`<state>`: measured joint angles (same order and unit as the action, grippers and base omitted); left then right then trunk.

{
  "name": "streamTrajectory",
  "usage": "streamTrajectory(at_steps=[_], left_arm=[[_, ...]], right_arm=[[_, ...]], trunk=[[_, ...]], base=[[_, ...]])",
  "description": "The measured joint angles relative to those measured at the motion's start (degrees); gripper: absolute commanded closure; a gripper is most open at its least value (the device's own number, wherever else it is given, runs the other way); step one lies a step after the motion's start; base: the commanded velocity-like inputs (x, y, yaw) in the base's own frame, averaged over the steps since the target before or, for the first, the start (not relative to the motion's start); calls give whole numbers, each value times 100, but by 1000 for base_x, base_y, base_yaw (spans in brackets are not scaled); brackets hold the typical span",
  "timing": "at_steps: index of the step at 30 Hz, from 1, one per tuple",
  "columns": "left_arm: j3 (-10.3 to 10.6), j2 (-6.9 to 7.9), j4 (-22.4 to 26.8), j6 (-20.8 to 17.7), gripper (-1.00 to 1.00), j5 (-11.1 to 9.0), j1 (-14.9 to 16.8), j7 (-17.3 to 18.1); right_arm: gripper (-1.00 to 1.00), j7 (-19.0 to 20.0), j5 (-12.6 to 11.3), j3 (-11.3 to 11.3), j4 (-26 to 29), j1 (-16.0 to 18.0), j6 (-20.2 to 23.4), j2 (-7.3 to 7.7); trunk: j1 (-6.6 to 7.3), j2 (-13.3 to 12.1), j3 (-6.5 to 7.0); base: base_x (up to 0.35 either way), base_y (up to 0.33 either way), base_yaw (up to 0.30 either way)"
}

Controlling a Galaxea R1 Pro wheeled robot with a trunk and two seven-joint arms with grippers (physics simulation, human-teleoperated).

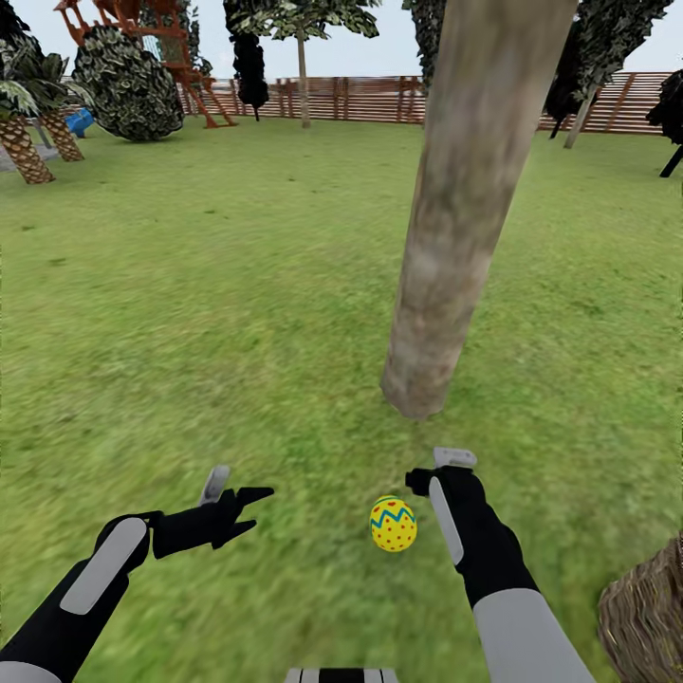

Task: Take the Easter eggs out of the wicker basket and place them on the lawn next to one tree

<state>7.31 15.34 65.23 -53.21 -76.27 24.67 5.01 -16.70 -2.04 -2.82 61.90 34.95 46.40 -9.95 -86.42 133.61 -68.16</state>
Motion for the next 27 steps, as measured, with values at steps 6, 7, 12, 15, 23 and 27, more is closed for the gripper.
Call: streamTrajectory(at_steps=[6,7,12,15,23,27], left_arm=[[0,0,0,0,-100,4,0,2],[0,0,0,0,-100,4,0,2],[4,0,0,0,-100,0,0,3],[1,0,0,0,-100,0,1,8],[0,0,0,9,-100,3,-1,25],[0,0,0,9,-100,3,-1,27]], right_arm=[[-100,-1,-6,1,288,0,516,0],[-100,-1,-7,1,302,0,531,0],[-100,-1,-9,14,341,0,559,0],[-100,-1,-9,102,359,-1,560,0],[-100,-1,-9,123,362,-3,565,0],[-100,-1,-14,138,379,-3,775,0]], trunk=[[132,-241,163],[154,-281,190],[263,-481,325],[328,-602,407],[484,-884,607],[484,-884,644]], base=[[-8,0,0],[0,0,0],[-65,0,0],[-156,0,0],[-16,0,0],[0,0,0]])
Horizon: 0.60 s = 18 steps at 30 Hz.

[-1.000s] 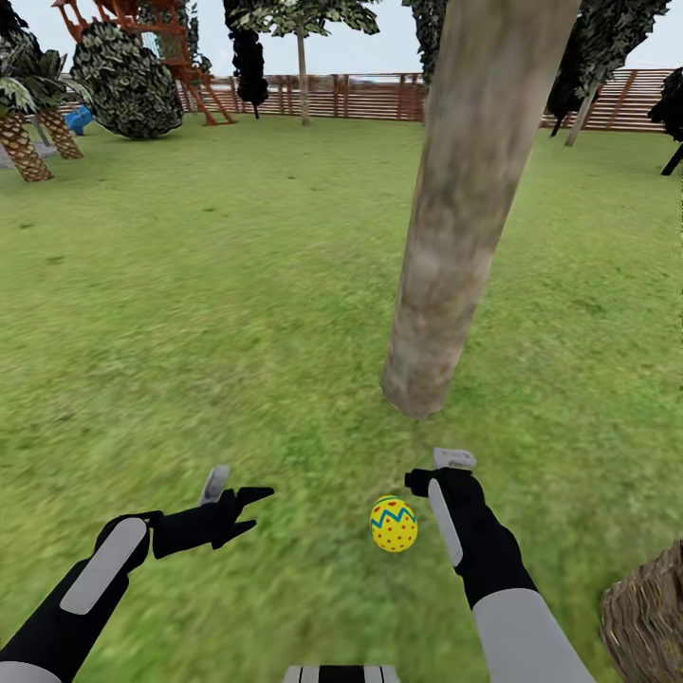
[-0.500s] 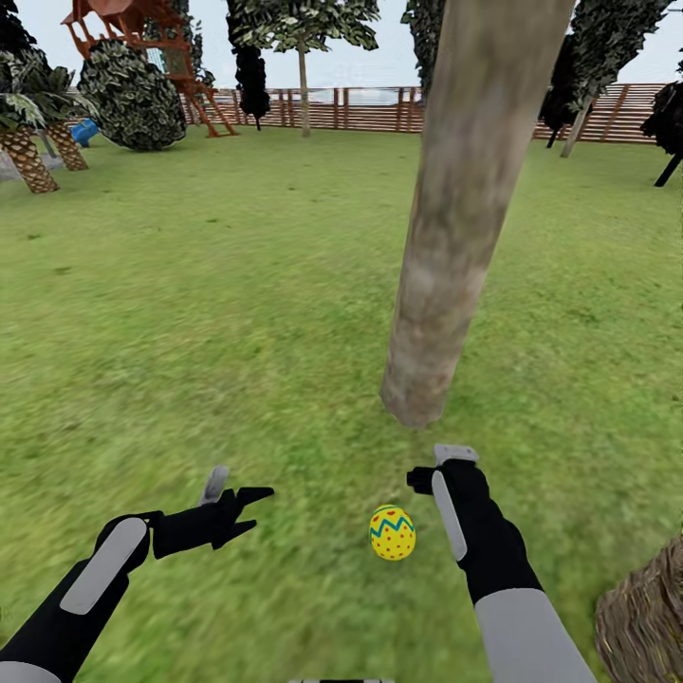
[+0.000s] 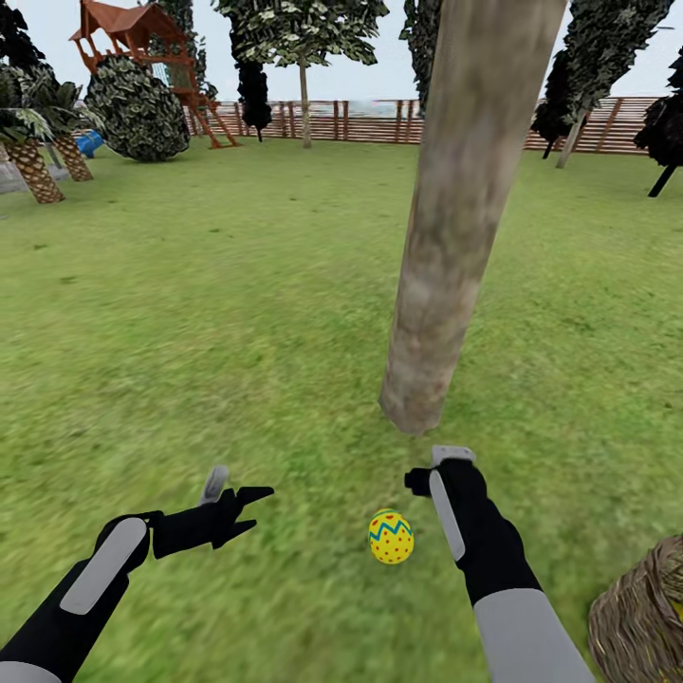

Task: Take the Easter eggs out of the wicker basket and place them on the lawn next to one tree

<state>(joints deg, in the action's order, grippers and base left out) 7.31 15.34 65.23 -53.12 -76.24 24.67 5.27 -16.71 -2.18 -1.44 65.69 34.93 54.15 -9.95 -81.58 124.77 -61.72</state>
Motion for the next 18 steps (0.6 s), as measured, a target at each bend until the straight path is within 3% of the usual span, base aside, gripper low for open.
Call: streamTrajectory(at_steps=[5,18], left_arm=[[4,0,-3,3,-100,-3,0,4],[10,2,-9,1,-100,15,2,34]], right_arm=[[-100,0,-2,20,203,0,286,0],[-100,9,-136,21,302,-1,568,0]], trunk=[[109,-199,136],[110,-201,256]], base=[[0,0,0],[0,0,0]])
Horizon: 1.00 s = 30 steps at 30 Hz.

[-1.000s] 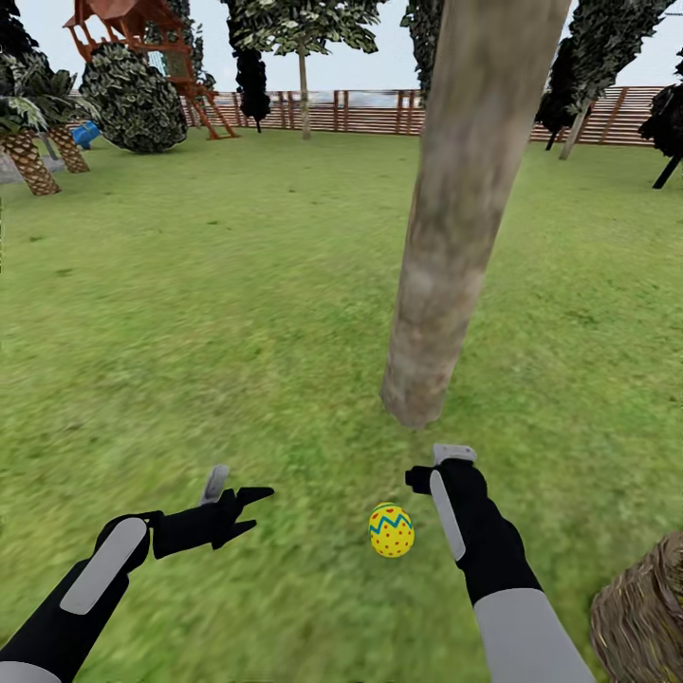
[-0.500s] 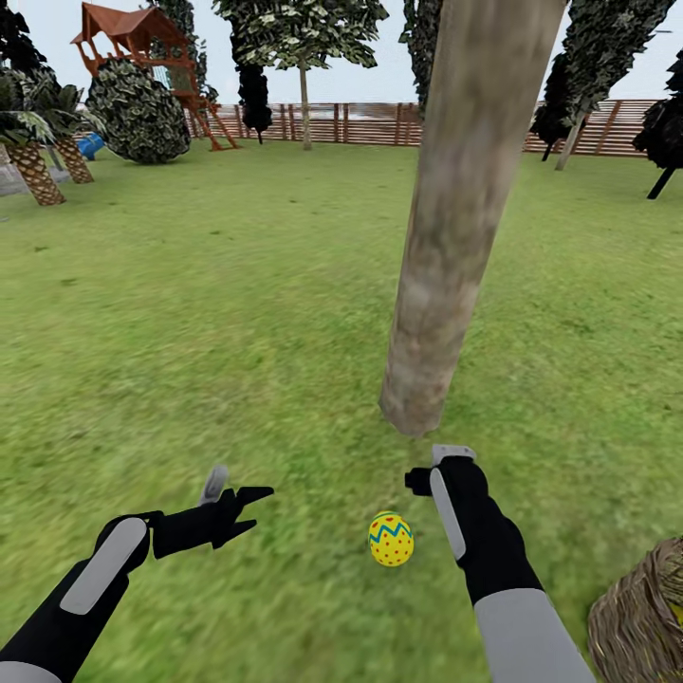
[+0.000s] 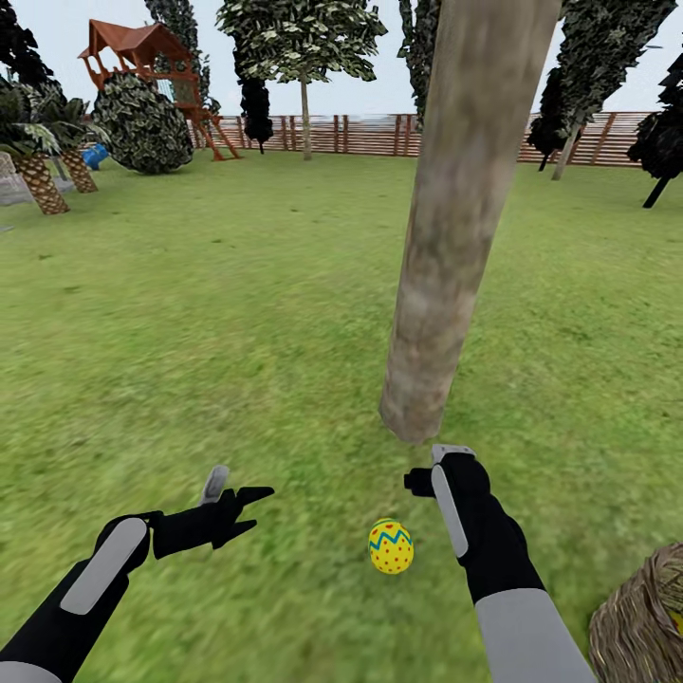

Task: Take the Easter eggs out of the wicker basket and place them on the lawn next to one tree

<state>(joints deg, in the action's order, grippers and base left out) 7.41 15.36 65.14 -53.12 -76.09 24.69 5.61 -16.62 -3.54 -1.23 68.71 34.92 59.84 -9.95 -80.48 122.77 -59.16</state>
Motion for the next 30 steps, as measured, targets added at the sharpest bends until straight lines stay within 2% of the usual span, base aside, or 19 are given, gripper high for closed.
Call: streamTrajectory(at_steps=[6,8,9,10,12,15,18,20,23,27,29,30], left_arm=[[55,-14,-1,5,-100,7,-3,-7],[69,-79,-13,31,-100,35,-3,-12],[96,-176,-19,68,-100,50,-3,-12],[150,-262,-22,98,-100,61,-3,-12],[332,-329,-22,126,-100,80,-2,-12],[615,-323,6,137,-100,92,-2,-11],[736,-293,30,130,-100,122,0,-14],[769,-286,41,113,-100,283,-1,-13],[791,-306,77,82,-100,712,2,2],[815,-266,275,17,-100,842,5,35],[1026,-203,401,-28,-100,905,5,95],[1450,21,461,-39,-100,1030,5,269]], right_arm=[[-100,0,-2,0,100,1,0,0],[-100,4,-2,-3,102,2,0,0],[-100,5,-2,-6,103,2,0,0],[-100,7,-2,-8,103,3,0,0],[-100,7,-2,-9,103,3,0,0],[-100,6,-3,-9,103,3,0,0],[-100,8,-3,-9,103,1,0,0],[-100,9,-3,-9,103,2,0,0],[-100,9,-3,-9,103,3,0,0],[-100,14,-3,-7,103,3,0,0],[-100,17,-2,-7,103,3,0,0],[-100,17,-4,-3,103,3,0,0]], trunk=[[0,0,55],[0,0,74],[0,0,83],[0,0,92],[0,0,111],[0,0,139],[0,0,166],[0,0,185],[0,0,213],[0,0,250],[0,0,268],[0,0,277]], base=[[0,0,0],[0,0,0],[0,0,0],[0,0,0],[0,0,0],[0,0,0],[0,0,0],[0,0,0],[0,0,0],[0,0,0],[0,0,0],[0,0,0]])
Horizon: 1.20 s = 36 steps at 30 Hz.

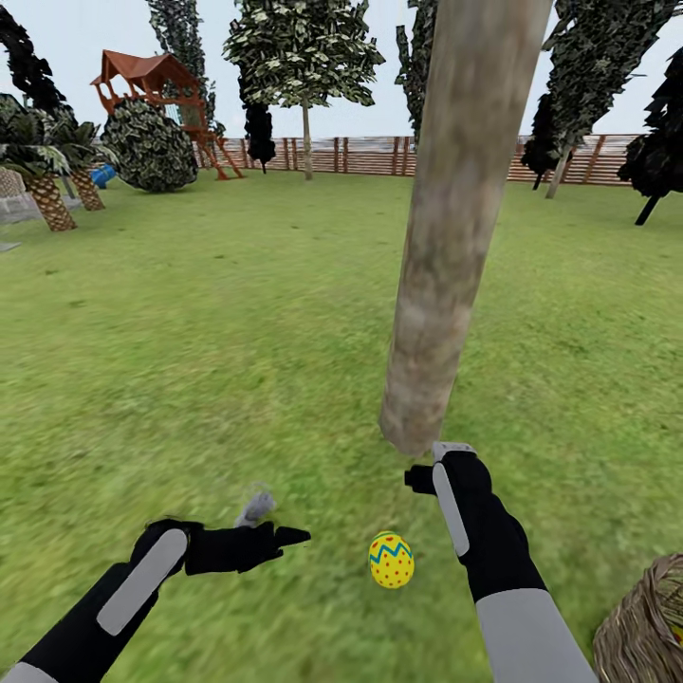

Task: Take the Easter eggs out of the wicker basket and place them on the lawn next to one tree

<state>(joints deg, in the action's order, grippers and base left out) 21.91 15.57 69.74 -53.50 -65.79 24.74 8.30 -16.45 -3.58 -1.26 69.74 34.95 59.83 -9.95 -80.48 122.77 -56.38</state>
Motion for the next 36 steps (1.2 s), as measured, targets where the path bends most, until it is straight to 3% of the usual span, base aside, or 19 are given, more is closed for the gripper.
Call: streamTrajectory(at_steps=[2,4,5,8,19,36], left_arm=[[213,137,26,4,-100,49,0,250],[350,244,56,15,-100,109,-2,783],[371,255,61,21,-100,139,-1,1021],[370,206,43,32,-100,166,-5,1186],[304,162,22,54,-100,171,-9,1281],[314,161,12,199,-100,185,-9,1274]], right_arm=[[-100,0,1,1,0,-3,0,0],[-100,0,1,2,0,-1,0,0],[-100,0,1,2,0,-2,0,0],[-100,0,1,2,0,-1,0,0],[-100,1,1,2,14,-1,0,0],[-100,-1,0,10,5,-7,1,-1]], trunk=[[0,0,19],[0,0,37],[0,0,46],[0,0,74],[0,0,176],[-3,0,256]], base=[[0,0,0],[0,0,0],[0,0,0],[0,0,0],[-16,-3,0],[-280,-169,-48]])
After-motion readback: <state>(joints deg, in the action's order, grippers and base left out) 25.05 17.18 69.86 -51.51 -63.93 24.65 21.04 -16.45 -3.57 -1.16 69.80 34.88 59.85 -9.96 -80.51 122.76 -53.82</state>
